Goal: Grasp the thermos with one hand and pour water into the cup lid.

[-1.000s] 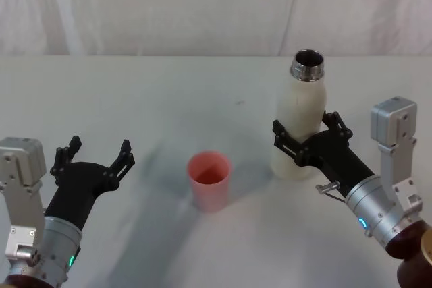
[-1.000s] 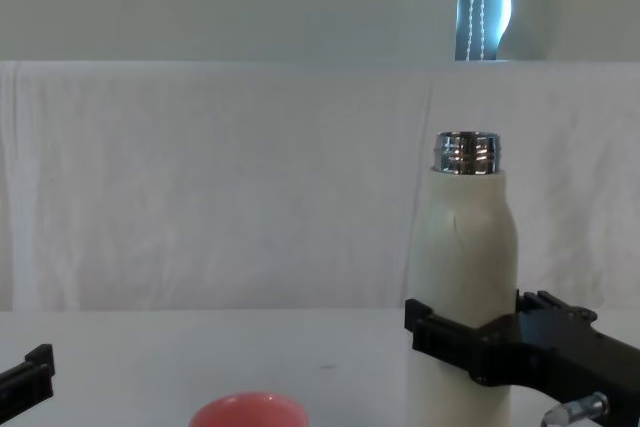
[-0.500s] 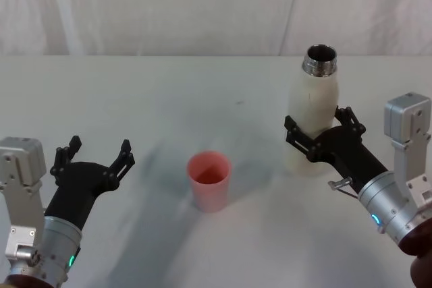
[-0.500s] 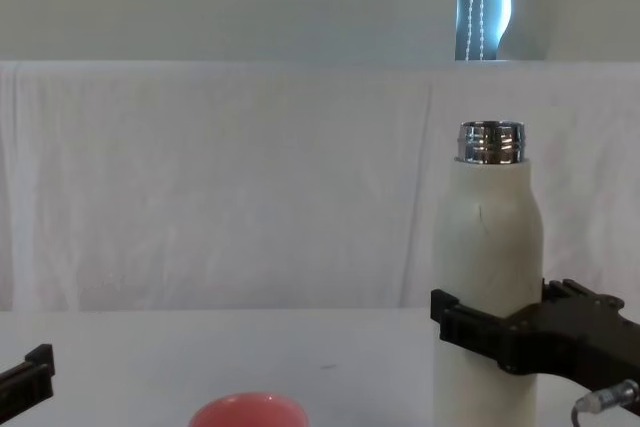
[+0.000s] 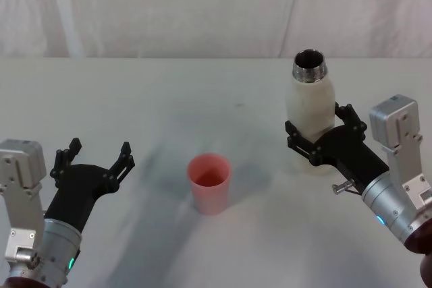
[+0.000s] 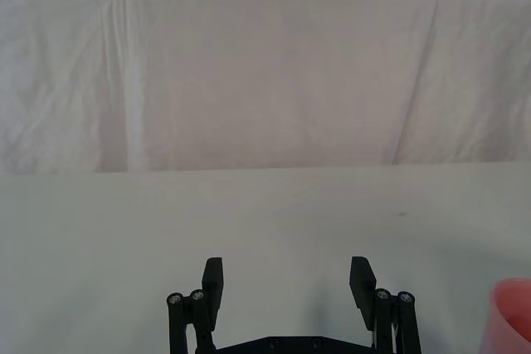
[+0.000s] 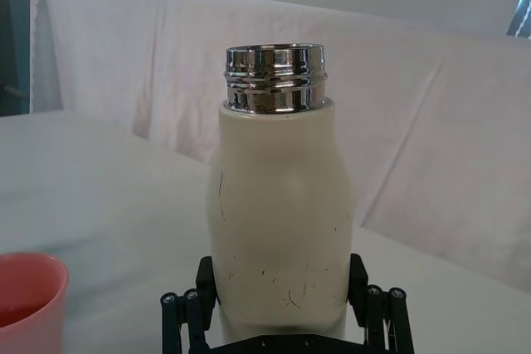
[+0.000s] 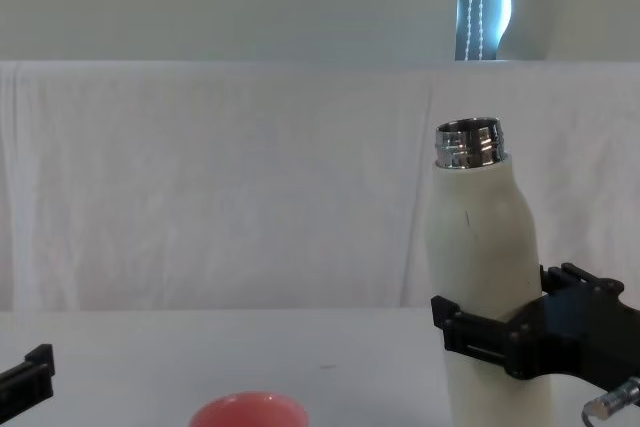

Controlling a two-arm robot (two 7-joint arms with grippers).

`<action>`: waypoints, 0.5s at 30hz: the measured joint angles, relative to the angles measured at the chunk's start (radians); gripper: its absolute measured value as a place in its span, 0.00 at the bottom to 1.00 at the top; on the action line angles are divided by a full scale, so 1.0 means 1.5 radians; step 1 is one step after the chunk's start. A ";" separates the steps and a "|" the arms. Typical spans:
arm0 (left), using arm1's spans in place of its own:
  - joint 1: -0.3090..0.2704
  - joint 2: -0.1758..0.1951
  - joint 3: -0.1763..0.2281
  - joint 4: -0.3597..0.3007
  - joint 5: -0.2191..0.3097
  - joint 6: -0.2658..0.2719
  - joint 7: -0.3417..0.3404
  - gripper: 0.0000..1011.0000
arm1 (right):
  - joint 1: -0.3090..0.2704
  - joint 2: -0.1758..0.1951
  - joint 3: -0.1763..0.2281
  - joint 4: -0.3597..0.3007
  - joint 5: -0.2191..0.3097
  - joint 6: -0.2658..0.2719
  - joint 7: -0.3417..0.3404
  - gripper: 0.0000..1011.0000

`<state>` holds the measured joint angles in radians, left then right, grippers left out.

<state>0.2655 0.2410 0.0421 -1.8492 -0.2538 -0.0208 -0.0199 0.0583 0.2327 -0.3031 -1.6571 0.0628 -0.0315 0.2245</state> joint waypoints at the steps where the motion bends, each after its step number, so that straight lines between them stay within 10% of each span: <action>1: 0.000 0.000 0.000 0.000 0.000 0.000 0.000 0.99 | 0.000 0.001 -0.001 0.000 -0.004 -0.001 0.000 0.94; 15: 0.000 0.000 0.000 0.000 0.000 0.000 0.000 0.99 | 0.014 0.020 -0.024 -0.018 -0.103 0.022 -0.009 0.94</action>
<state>0.2655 0.2410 0.0421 -1.8492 -0.2538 -0.0208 -0.0199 0.0796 0.2624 -0.3388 -1.6834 -0.0920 0.0021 0.2117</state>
